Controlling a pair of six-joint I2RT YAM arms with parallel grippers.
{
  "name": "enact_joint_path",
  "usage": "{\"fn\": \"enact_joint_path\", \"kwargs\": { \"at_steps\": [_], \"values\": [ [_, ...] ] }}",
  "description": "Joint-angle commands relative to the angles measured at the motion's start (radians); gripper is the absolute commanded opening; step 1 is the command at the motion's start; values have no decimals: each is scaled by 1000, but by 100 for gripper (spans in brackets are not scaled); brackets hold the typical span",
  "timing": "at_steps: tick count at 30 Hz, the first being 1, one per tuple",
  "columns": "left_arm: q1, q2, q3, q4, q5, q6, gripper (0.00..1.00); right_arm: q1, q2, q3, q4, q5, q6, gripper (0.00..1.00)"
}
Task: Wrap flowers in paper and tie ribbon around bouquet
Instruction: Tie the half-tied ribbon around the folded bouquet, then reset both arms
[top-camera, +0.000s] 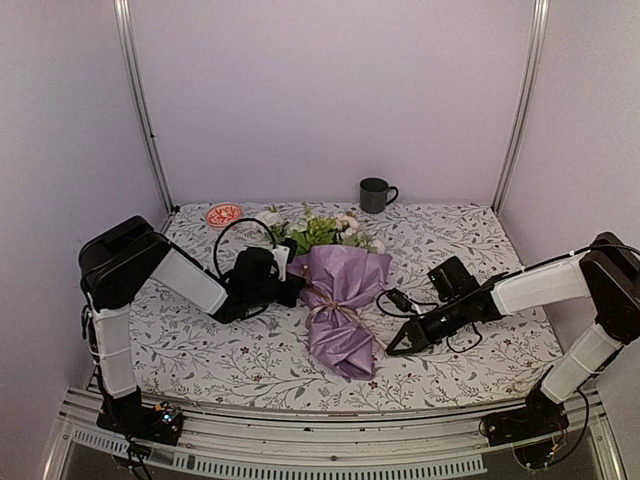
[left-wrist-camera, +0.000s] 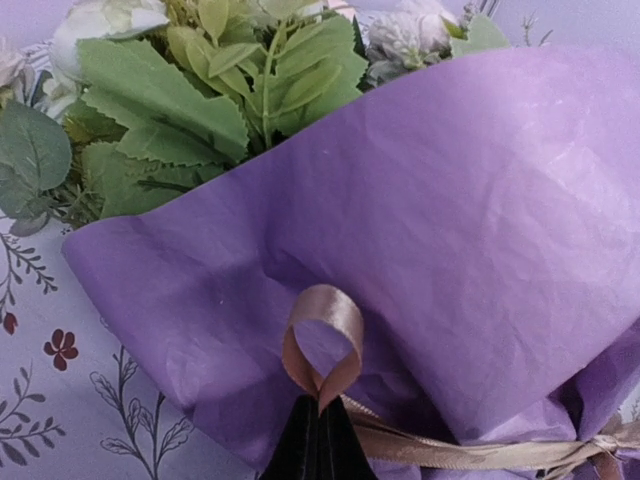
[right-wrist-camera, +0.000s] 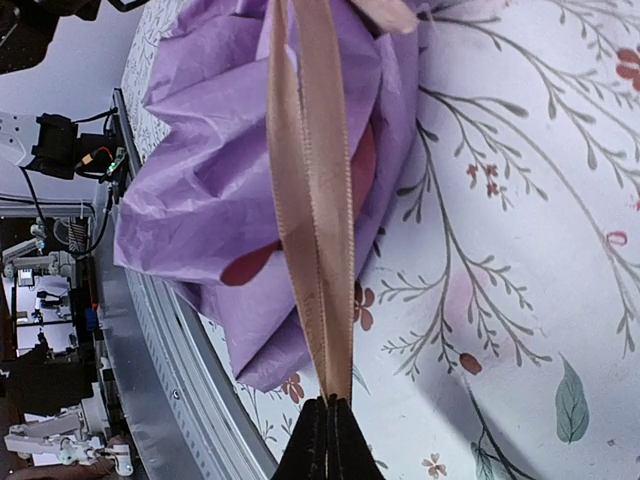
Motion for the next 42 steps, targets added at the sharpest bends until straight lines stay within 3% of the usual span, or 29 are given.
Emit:
{"fn": "enact_joint_path", "kwargs": {
  "at_steps": [1, 11, 12, 13, 14, 16, 17, 19, 24, 27, 30, 32, 34, 39, 42],
  "values": [
    [45, 21, -11, -31, -74, -4, 0, 11, 38, -69, -34, -45, 26, 0],
    [46, -8, -48, -8, -40, 29, 0, -2, 45, -19, -69, -50, -12, 0],
    [44, -21, -51, -1, 4, 49, 0, -4, 34, 9, -88, -53, -19, 4],
    [40, -49, -58, 9, 51, 59, 0, -4, 13, 46, -106, -51, -36, 25],
    [37, -85, -67, 14, 81, 62, 15, -6, -23, 79, -118, -34, -47, 45],
    [28, -140, -77, -21, 79, 58, 78, -31, -95, 131, -119, -3, -70, 97],
    [26, -166, -77, -56, 59, 50, 91, -58, -130, 146, -112, 8, -83, 100],
    [27, -225, -73, -157, 18, 32, 98, -132, -190, 157, -93, 15, -88, 99],
    [29, -422, -120, -371, -90, -27, 99, -365, -308, 168, 4, 147, -43, 99],
    [62, -492, -95, -499, -278, -38, 99, -545, -328, 197, 30, 289, -17, 99],
    [167, -506, -55, -610, -409, -87, 99, -741, -355, 133, 207, 302, 10, 99],
    [258, -520, -81, -587, -432, -126, 99, -822, -348, 67, 357, 336, 53, 99],
    [302, -547, -139, -507, -485, -133, 99, -861, -311, 50, 401, 359, 51, 99],
    [316, -593, -289, -240, -617, -45, 99, -874, -215, 5, 446, 471, -9, 99],
    [326, -594, -337, -157, -591, -38, 99, -874, -185, -53, 522, 461, -23, 99]
  ]
}}
